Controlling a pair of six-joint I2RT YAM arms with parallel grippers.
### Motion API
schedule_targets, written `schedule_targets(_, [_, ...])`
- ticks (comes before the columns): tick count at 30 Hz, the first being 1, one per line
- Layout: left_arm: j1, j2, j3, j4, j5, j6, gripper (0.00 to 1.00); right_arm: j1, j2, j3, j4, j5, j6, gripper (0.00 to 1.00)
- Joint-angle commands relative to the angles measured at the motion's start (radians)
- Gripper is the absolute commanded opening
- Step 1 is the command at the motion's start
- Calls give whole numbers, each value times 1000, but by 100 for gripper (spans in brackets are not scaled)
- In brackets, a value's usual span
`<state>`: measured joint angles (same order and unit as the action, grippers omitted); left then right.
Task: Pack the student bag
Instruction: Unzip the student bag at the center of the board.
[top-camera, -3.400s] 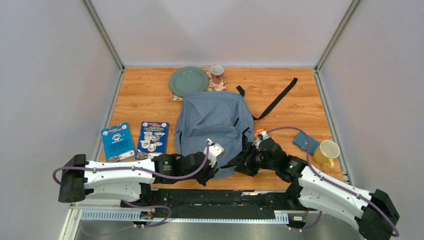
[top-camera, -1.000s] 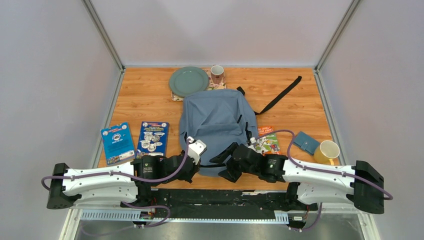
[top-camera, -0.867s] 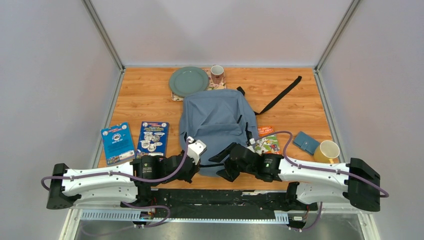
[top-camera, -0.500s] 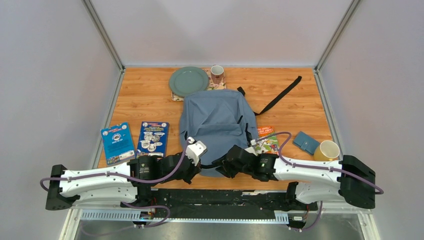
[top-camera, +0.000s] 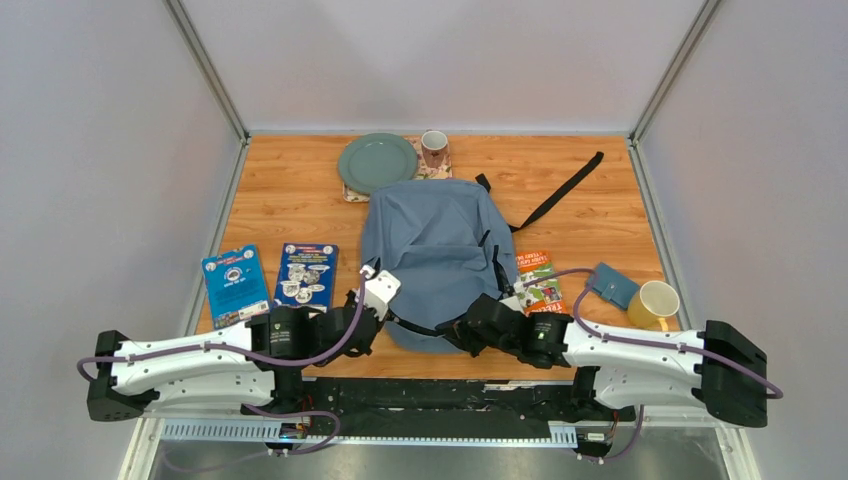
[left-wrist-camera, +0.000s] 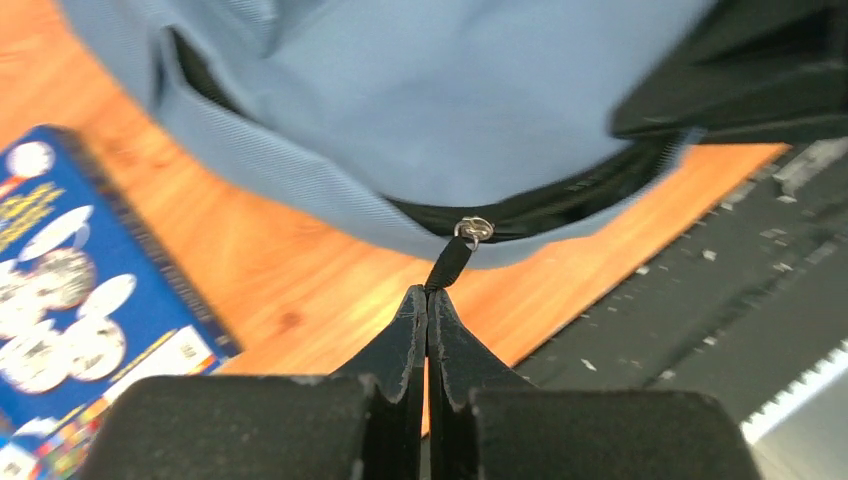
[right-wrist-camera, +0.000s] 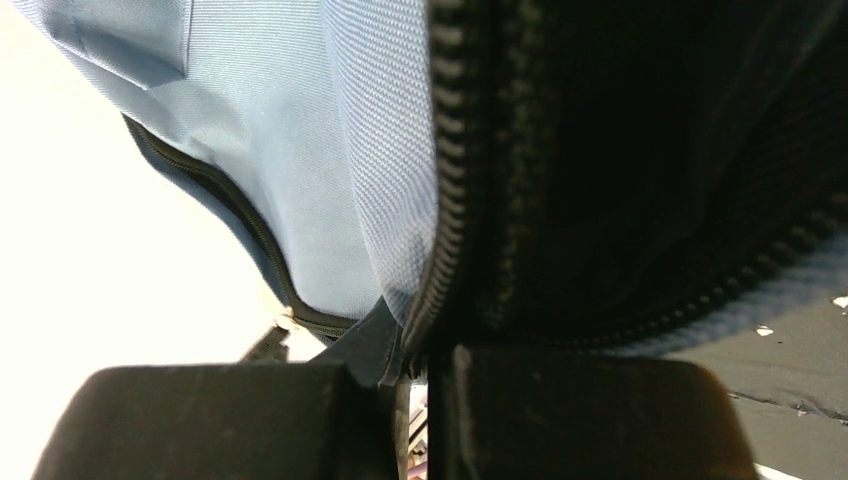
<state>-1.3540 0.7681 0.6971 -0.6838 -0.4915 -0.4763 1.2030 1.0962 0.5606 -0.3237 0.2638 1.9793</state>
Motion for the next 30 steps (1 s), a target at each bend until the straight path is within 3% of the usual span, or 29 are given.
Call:
schedule_targets(1, [61,11,99,-167,-255,13,0,-11,-39,-47,-49,78,36,0])
schedule_targets(7, [235,7,108,-137,-226,122,0,-8,-21,-91,20,9,-14,0])
schedule_targets(19, [440,71,168,59,-176,335,0,20,24,-102,71,5,-97,0])
schedule_targets(30, [625,174,211,208,-62,409,0,44,33,-102,75,-3,-171,0])
